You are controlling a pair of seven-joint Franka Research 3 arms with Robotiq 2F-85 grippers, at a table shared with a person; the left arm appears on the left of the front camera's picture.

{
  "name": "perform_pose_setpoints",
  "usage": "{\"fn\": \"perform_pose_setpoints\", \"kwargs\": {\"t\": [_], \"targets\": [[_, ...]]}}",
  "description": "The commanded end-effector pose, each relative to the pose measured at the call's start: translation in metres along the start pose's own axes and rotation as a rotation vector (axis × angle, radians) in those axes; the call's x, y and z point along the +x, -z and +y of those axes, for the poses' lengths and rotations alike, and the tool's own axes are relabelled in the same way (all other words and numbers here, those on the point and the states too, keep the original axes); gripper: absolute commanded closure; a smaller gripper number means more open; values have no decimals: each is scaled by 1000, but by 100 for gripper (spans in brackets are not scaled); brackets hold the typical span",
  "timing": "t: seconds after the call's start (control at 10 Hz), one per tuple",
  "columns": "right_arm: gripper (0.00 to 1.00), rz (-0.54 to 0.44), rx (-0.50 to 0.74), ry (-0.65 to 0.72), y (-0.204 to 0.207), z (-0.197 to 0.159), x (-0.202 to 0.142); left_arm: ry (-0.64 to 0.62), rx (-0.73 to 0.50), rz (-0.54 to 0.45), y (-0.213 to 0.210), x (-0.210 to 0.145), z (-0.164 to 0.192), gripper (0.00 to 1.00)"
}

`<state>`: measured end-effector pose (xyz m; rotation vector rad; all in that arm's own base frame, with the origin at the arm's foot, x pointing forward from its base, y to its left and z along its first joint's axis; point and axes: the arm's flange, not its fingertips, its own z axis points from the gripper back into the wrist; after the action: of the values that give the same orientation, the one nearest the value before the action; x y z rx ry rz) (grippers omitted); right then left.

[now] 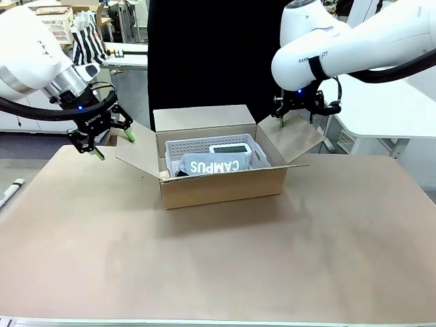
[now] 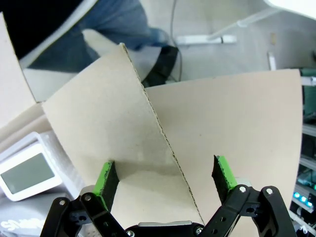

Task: Pack the gift set into the box.
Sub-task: Lift both hands away from the flaps of the Package Box.

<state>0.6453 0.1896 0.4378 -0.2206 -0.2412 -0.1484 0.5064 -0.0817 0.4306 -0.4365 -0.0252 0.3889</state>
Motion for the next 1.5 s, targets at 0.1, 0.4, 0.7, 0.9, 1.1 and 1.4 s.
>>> {"fn": "perform_pose_setpoints", "kwargs": {"t": [0.1,0.4,0.7,0.9,1.1,1.4], "targets": [[0,-21,-14,5,-2,-3,2,-13,19,-8,-2,-2,0,0],[0,-21,-14,5,-2,-3,2,-13,19,-8,-2,-2,0,0],[0,-21,-14,5,-2,-3,2,-13,19,-8,-2,-2,0,0],[0,0,0,0,0,0,0,-13,19,-8,-2,-2,0,0],[0,-1,61,-19,-44,-24,11,15,-24,40,-36,-5,-2,0],[0,-69,130,1,-178,-105,-38,121,-173,109,-169,-48,23,0]]}}
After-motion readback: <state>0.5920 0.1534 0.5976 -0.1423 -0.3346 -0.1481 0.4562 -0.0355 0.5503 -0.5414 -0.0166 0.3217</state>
